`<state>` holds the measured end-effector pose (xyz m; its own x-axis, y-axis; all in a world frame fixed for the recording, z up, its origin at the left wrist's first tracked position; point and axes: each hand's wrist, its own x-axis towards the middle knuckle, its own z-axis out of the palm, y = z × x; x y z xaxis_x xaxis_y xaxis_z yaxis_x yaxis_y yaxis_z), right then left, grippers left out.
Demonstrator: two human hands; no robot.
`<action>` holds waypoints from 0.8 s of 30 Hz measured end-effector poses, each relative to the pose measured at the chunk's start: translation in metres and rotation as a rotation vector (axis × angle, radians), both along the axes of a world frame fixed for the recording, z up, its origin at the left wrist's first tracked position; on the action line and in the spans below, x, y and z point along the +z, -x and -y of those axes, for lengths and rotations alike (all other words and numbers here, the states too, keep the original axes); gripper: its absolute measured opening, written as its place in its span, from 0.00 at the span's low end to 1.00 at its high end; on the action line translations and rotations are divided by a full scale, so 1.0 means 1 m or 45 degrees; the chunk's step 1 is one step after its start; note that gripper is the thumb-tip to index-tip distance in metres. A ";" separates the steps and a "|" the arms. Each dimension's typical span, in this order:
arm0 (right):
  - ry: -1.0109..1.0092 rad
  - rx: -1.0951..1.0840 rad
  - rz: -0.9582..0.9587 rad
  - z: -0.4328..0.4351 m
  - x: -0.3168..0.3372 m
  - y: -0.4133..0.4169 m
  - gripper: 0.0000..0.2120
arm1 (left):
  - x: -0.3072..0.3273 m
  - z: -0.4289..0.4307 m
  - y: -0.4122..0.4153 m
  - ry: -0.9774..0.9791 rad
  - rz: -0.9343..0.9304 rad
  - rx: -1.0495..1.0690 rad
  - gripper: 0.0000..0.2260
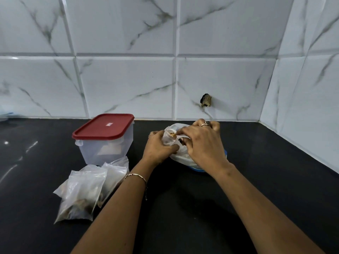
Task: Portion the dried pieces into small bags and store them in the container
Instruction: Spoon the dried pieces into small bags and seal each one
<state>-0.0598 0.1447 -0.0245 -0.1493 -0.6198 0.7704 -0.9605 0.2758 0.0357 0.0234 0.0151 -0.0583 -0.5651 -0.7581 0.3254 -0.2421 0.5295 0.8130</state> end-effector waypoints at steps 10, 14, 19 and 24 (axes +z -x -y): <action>-0.019 -0.008 -0.011 0.006 -0.006 0.005 0.16 | 0.004 -0.005 0.001 -0.042 0.014 -0.039 0.20; 0.054 -0.006 -0.022 0.004 -0.003 0.003 0.20 | 0.005 -0.006 0.001 -0.064 -0.028 -0.033 0.21; 0.125 0.054 -0.196 0.000 0.002 0.005 0.15 | 0.004 -0.004 0.000 -0.107 -0.128 -0.023 0.17; 0.154 0.112 -0.380 -0.003 0.004 0.011 0.15 | 0.005 -0.004 0.001 -0.176 -0.173 -0.033 0.19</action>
<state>-0.0711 0.1477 -0.0208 0.1442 -0.5214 0.8410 -0.9329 0.2119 0.2913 0.0226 0.0192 -0.0537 -0.5429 -0.7866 0.2940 -0.1126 0.4152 0.9027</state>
